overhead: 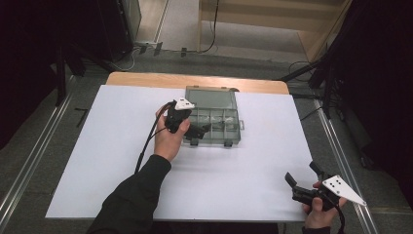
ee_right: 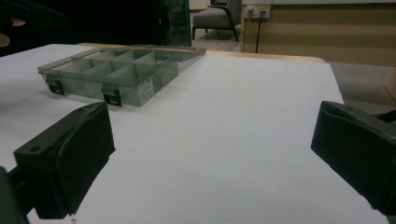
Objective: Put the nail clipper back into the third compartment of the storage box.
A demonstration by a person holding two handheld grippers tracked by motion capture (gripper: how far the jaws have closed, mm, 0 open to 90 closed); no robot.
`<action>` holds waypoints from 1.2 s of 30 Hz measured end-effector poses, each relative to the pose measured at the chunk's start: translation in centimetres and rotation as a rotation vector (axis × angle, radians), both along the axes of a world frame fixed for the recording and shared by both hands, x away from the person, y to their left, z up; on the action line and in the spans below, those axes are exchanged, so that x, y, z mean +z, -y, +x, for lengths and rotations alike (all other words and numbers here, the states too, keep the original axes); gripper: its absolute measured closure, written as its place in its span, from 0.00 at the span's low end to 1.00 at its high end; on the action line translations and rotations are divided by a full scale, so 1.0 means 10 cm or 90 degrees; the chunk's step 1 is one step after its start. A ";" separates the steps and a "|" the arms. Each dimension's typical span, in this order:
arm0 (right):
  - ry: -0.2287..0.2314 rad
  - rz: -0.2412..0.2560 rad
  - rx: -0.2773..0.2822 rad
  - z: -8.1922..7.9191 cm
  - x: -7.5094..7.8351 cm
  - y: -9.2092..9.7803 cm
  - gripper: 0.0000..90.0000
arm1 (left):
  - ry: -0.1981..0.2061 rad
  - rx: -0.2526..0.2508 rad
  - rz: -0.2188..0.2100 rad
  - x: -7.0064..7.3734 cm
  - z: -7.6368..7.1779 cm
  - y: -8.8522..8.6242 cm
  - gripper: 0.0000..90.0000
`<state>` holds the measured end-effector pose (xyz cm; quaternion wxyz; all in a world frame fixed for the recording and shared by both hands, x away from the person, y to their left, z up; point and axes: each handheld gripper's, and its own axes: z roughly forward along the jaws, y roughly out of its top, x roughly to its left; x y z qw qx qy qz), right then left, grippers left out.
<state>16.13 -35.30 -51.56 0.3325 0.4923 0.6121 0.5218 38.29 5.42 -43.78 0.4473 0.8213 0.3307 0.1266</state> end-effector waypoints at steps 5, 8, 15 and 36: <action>-0.002 -0.002 -0.001 0.00 0.00 0.00 0.00 | 0.005 -0.001 -0.005 -0.02 -0.09 -0.10 0.00; -0.002 -0.002 -0.001 0.00 0.00 -0.01 0.00 | 0.008 -0.001 -0.004 -0.03 -0.15 -0.14 0.00; -0.003 -0.004 -0.002 0.00 0.00 -0.01 0.00 | 0.019 0.000 -0.021 -0.03 -0.28 -0.30 0.00; -0.007 -0.010 -0.006 0.01 0.00 -0.02 0.00 | 0.052 0.032 -0.061 -0.03 -0.65 -0.80 0.00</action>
